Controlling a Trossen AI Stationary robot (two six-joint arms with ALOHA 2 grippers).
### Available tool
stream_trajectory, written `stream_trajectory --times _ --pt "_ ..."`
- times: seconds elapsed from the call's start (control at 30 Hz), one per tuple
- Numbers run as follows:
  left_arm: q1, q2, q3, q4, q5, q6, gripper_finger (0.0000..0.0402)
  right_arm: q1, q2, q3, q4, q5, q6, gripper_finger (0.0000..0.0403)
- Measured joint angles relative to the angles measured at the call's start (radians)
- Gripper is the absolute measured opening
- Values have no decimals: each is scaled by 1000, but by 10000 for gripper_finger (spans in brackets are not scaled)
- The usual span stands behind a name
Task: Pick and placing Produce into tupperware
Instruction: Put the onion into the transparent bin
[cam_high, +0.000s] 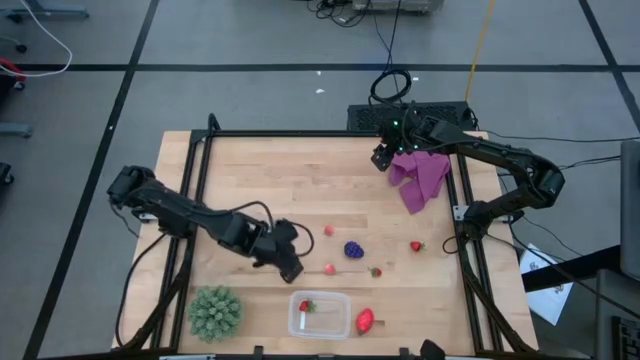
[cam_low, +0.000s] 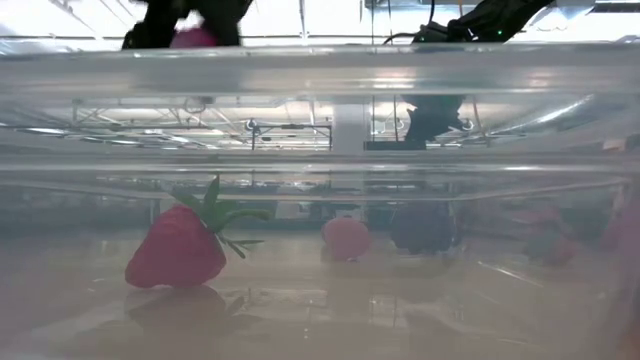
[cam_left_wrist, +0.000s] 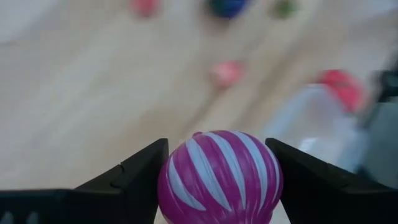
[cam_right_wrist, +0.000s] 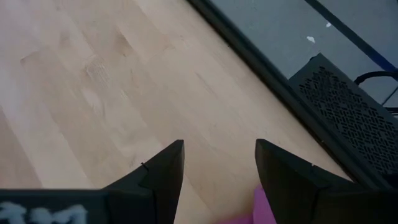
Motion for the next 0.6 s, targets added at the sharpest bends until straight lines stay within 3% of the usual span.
stream_trajectory --times 0.3,0.6 --pt "-108 136 23 445 -32 110 269 -28 0 0 46 0 11 187" --pt "-111 381 257 409 113 219 269 -27 0 0 25 0 34 187"
